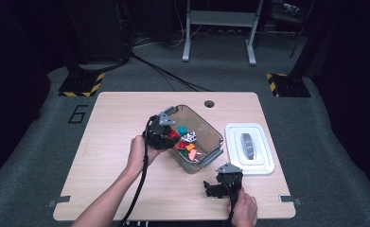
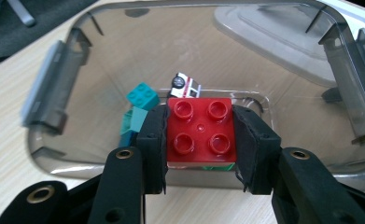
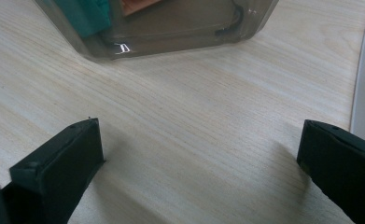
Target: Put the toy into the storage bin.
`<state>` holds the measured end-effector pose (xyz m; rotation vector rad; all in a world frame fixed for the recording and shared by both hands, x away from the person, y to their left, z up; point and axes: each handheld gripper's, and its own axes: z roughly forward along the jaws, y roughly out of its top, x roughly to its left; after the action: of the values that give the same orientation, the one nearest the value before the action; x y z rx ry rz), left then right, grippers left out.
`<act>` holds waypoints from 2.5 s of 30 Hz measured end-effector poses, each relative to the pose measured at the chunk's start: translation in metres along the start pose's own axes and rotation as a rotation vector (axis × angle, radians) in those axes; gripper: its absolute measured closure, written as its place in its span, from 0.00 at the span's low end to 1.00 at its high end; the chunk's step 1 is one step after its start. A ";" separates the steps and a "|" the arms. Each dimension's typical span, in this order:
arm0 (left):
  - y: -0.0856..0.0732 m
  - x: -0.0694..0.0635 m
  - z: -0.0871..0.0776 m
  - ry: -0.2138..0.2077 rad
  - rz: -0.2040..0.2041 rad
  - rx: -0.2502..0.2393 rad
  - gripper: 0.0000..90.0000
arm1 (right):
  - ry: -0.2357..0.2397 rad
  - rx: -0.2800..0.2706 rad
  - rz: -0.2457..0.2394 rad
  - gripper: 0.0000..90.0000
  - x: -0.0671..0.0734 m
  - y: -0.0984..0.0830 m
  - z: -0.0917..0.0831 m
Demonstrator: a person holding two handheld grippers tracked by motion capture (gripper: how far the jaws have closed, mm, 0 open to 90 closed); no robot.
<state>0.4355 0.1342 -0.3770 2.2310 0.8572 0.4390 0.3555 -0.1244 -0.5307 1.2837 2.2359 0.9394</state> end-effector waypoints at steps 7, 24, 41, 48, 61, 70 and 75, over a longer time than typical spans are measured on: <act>0.000 -0.003 0.010 -0.019 -0.007 0.033 0.65 | 0.000 0.000 0.000 0.00 0.000 0.000 0.000; -0.002 -0.005 0.013 -0.028 0.004 0.085 0.64 | 0.000 0.000 0.000 0.00 0.000 0.000 0.000; -0.030 0.000 -0.028 0.071 -0.022 0.043 0.21 | 0.000 0.000 0.000 0.00 0.000 0.000 0.000; -0.059 0.012 -0.034 0.083 -0.076 0.055 0.18 | 0.001 0.000 0.002 0.00 0.000 0.000 0.000; -0.115 0.036 -0.014 0.079 -0.180 0.127 0.15 | 0.001 0.000 0.002 0.00 0.000 0.000 0.000; -0.154 0.055 0.002 0.093 -0.240 0.189 0.14 | 0.000 0.000 0.000 0.00 0.000 0.000 0.000; -0.169 0.061 0.008 0.110 -0.268 0.190 0.13 | 0.003 0.002 0.003 0.00 0.000 0.000 0.000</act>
<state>0.4076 0.2637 -0.4992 2.2343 1.2836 0.3676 0.3555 -0.1243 -0.5307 1.2880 2.2382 0.9411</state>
